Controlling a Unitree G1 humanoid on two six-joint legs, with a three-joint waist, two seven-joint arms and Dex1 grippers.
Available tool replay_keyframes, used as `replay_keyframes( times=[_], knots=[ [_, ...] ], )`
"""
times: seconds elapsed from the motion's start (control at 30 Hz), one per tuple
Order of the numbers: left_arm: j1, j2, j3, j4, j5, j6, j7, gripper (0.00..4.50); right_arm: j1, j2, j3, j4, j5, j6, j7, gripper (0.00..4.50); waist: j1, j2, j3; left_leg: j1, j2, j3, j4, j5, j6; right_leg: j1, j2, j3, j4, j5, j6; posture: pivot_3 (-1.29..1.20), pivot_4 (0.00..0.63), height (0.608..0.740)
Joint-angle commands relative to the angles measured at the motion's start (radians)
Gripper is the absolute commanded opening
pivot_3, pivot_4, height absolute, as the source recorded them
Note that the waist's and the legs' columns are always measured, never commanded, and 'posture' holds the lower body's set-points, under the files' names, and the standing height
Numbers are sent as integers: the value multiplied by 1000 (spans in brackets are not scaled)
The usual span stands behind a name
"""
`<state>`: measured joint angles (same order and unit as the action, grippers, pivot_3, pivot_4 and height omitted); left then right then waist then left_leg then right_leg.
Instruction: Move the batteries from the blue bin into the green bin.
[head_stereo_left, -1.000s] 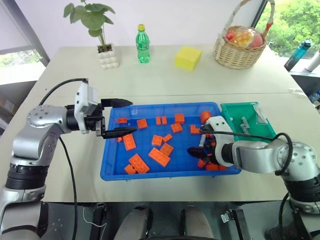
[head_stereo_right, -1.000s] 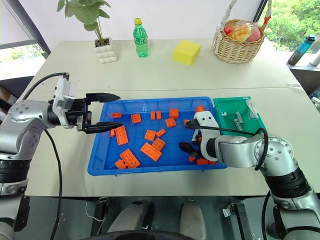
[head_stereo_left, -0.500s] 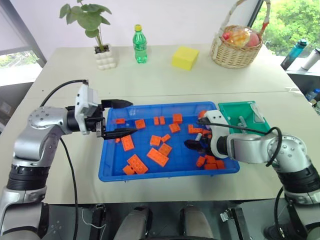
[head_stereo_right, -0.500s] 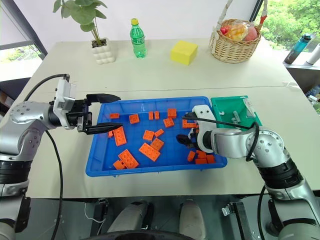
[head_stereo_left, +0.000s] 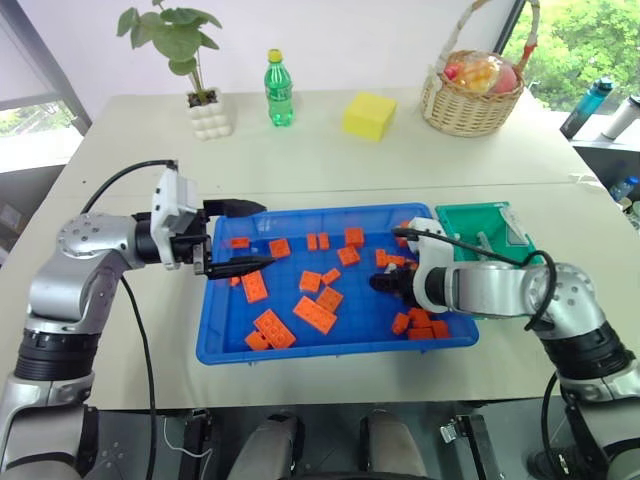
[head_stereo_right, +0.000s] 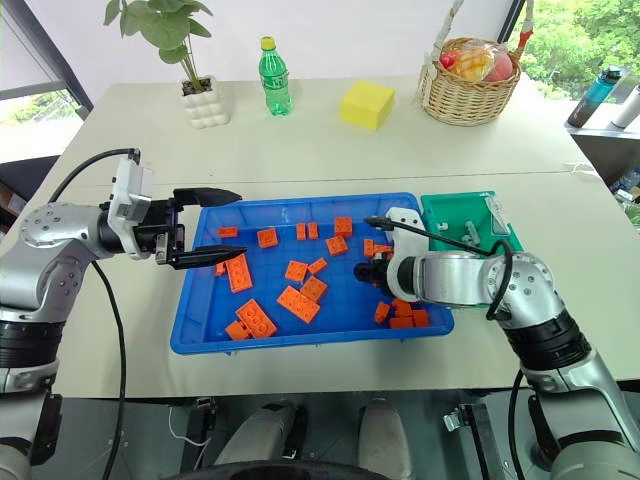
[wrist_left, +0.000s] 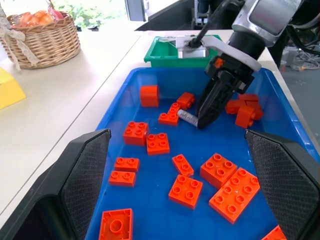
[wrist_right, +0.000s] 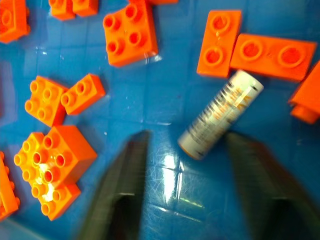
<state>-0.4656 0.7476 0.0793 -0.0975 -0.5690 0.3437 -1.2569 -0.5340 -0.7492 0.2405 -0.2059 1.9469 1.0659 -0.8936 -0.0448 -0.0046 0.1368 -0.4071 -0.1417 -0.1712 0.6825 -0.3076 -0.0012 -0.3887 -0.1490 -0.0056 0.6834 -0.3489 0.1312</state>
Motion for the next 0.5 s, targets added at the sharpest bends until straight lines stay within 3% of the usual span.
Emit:
replay_keyframes(
  times=[0.03, 0.33, 0.43, 0.5],
  knots=[
    [-1, 15, 23, -22, -2, -8, 5, 4500, -17, 2, 27, 7, 5, 17, 28, 1313, 0, 0, 0, 0, 0, 0, 0, 0, 0, 0, 0, 0, 0, 0, 0, 0, 150, 737],
    [-13, 12, 19, -10, 3, -16, 2, 4500, -20, -25, 22, 5, -37, 33, 73, 1313, 1, 0, 0, 0, 0, 0, 0, 0, 0, 0, 0, 0, 0, 0, 0, 0, 150, 737],
    [-15, 10, 18, -6, 5, -19, 1, 4500, -26, -51, 18, -19, -57, 55, 105, 2148, 2, 0, 0, 0, 0, 0, 0, 0, 0, 0, 0, 0, 0, 0, 0, 0, 150, 737],
    [-16, 8, 16, -2, 8, -23, 0, 4500, -19, -56, 9, -17, -17, 28, 82, 3086, 2, 0, 0, 0, 0, 0, 0, 0, 0, 0, 0, 0, 0, 0, 0, 0, 150, 737]
  ],
)
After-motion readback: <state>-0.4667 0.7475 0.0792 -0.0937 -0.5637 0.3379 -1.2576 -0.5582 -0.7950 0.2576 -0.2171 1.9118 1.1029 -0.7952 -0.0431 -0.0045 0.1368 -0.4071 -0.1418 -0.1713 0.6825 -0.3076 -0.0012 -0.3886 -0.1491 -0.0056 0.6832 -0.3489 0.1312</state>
